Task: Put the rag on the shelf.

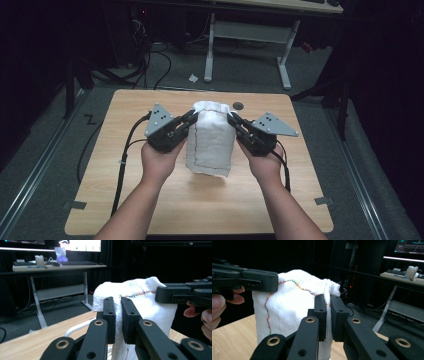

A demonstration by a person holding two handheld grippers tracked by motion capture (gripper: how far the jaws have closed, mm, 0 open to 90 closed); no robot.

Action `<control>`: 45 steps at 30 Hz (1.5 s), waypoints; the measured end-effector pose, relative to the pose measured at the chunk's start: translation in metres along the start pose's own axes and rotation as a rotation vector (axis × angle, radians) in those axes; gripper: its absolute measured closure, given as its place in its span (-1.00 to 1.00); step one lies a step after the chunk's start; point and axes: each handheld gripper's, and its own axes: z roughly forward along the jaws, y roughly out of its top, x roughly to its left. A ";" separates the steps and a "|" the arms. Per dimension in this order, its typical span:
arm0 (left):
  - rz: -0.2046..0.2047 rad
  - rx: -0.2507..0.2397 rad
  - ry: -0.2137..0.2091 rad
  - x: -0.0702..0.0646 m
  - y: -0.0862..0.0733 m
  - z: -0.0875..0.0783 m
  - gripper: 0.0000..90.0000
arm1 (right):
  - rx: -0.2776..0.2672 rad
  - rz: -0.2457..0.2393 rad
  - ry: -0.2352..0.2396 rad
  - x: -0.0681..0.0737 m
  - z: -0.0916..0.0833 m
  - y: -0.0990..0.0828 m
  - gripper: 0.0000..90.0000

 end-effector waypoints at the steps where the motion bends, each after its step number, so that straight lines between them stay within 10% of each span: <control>1: 0.000 0.000 0.000 0.000 0.000 0.000 0.85 | 0.000 0.000 0.000 0.000 0.000 0.000 0.89; 15: 0.089 -0.010 0.012 0.011 0.031 0.022 0.85 | -0.053 0.003 -0.034 -0.019 0.007 0.030 0.89; 45: 0.006 0.058 0.086 0.067 0.037 0.095 0.85 | 0.026 0.126 -0.048 -0.080 0.094 0.024 0.89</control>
